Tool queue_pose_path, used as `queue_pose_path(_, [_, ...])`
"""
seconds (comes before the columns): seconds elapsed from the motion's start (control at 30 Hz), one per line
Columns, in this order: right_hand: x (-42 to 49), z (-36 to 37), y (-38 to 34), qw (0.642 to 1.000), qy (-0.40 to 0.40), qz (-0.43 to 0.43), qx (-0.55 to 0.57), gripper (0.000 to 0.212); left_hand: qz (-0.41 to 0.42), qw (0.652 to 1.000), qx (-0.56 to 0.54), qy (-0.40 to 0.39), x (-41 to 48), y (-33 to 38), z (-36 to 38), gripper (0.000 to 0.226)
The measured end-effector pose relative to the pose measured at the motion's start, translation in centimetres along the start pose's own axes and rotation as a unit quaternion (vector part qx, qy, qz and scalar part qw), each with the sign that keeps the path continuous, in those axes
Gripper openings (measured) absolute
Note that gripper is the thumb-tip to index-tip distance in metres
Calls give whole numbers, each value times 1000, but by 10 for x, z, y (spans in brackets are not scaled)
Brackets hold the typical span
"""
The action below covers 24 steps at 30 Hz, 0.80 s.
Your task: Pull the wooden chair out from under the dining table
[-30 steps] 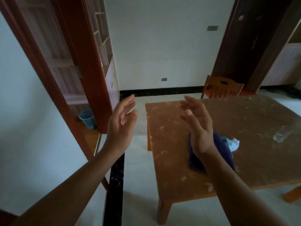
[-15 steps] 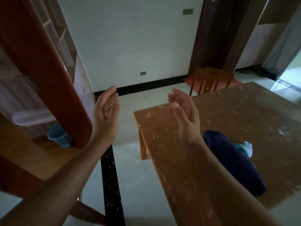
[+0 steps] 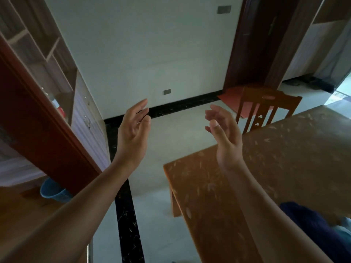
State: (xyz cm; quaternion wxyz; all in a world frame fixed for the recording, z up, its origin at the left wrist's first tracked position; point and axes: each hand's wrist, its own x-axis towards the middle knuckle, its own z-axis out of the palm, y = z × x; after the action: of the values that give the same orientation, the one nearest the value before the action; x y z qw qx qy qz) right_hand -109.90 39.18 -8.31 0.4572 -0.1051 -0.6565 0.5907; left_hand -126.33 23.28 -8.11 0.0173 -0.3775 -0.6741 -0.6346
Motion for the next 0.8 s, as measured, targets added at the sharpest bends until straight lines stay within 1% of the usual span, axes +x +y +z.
queue_pose_path(0.07, [34, 14, 15, 1000, -1, 3, 3, 26, 5, 1000, 1, -6, 39, -16, 0, 53])
queue_pose_path(0.17, [81, 32, 42, 1000, 16, -4, 2, 31, 9, 1000, 1, -18, 95, -45, 1, 52])
queue_pose_path(0.3, [137, 52, 89, 999, 43, -3, -16, 31, 13, 998, -31, -46, 163, -94, 9, 49])
queue_pose_path(0.57, [241, 103, 175, 987, 148, -3, -61, 38, 14, 984, -100, -147, 316, -196, 30, 45])
queue_pose_path(0.73, [308, 127, 207, 971, 223, -10, -90, 41, 26, 968, -112, -222, 405, -235, 48, 45])
queue_pose_path(0.8, [335, 129, 219, 963, 251, -13, -98, 39, 34, 961, -118, -247, 438, -248, 61, 46])
